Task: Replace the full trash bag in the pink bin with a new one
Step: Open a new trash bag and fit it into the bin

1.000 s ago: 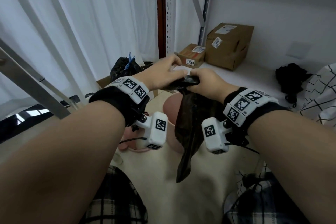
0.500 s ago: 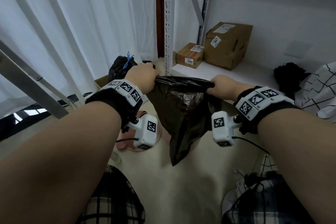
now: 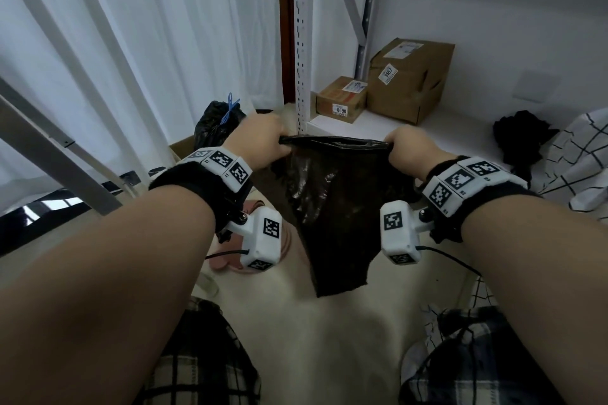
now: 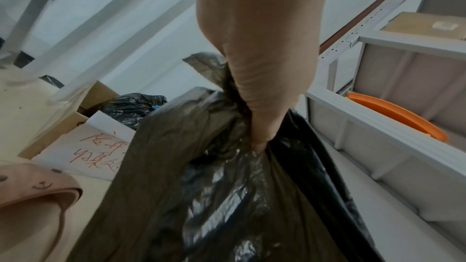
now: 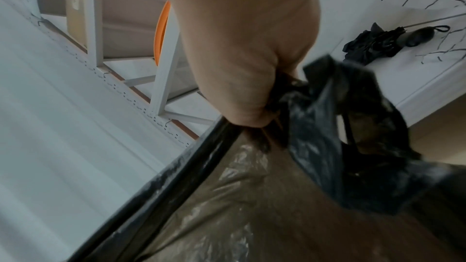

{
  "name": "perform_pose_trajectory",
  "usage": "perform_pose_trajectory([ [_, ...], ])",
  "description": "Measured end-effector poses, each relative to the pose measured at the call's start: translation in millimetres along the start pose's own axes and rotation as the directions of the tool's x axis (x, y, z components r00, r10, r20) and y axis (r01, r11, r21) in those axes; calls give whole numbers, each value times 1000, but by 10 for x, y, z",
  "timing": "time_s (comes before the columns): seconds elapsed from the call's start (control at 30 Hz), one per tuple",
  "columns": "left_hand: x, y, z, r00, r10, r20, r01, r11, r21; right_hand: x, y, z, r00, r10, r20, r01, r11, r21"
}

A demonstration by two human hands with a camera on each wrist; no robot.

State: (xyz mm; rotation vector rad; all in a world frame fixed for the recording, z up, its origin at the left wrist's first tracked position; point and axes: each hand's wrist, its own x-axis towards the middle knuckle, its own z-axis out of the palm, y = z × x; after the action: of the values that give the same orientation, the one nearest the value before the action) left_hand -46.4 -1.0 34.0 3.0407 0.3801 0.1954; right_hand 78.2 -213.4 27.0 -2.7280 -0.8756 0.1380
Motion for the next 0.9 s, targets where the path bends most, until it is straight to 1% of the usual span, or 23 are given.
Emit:
perform_pose_trajectory([
  [0.07, -18, 19, -5, 999, 27, -38, -31, 994, -104, 6, 23, -7, 999, 41, -4, -41, 999, 25],
  [0.13, -58, 55, -36, 992, 29, -119, -46, 988, -145, 14, 29, -13, 997, 56, -53, -53, 997, 56],
  [0.17, -69, 64, -46, 990, 33, -137, -52, 989, -142, 28, 32, -19, 993, 61, -96, -54, 996, 72],
  [0.23, -72, 56, -36, 989, 55, -134, -66, 995, -81, 58, 50, -45, 981, 73, -182, -55, 993, 104],
  [0.27, -71, 41, -17, 990, 57, -129, -62, 998, -34, 65, 58, -63, 978, 82, -190, -60, 991, 117],
  [0.33, -85, 5, 31, 991, 6, -133, 0, 999, 42, 51, 61, -70, 990, 52, -129, -41, 995, 88],
  [0.4, -87, -18, 64, 992, -55, -116, 67, 993, 98, -8, 39, -56, 998, -16, -56, 15, 1000, -8],
  [0.5, -68, -32, 81, 991, -115, -66, 126, 970, 210, -54, 2, -5, 999, -41, -7, 39, 988, -149],
  [0.57, -69, -71, 96, 988, -148, -50, 156, 939, 305, -14, 0, 29, 999, -14, -41, 4, 974, -227],
  [0.63, -88, -130, 116, 981, -190, -50, 195, 915, 354, 3, 54, 52, 995, 82, -59, -94, 971, -222],
  [0.7, -97, -182, 125, 975, -211, -64, 220, 912, 347, 8, 150, 71, 986, 162, -31, -165, 969, -185],
  [0.73, -93, -198, 123, 978, -192, -82, 209, 922, 325, 8, 179, 68, 984, 176, -1, -173, 966, -192],
  [0.77, -84, -198, 121, 984, -144, -106, 169, 943, 285, 4, 186, 71, 982, 186, 34, -174, 960, -220],
  [0.83, -67, -118, 92, 991, 10, -135, 6, 992, 123, 2, 164, 86, 981, 173, 89, -145, 956, -255],
  [0.87, -62, -37, 74, 988, 87, -125, -84, 996, 28, -8, 108, 90, 985, 118, 128, -90, 975, -201],
  [0.9, -57, 55, 55, 983, 151, -105, -155, 987, -33, -14, 28, 85, 987, 18, 160, -5, 997, -82],
])
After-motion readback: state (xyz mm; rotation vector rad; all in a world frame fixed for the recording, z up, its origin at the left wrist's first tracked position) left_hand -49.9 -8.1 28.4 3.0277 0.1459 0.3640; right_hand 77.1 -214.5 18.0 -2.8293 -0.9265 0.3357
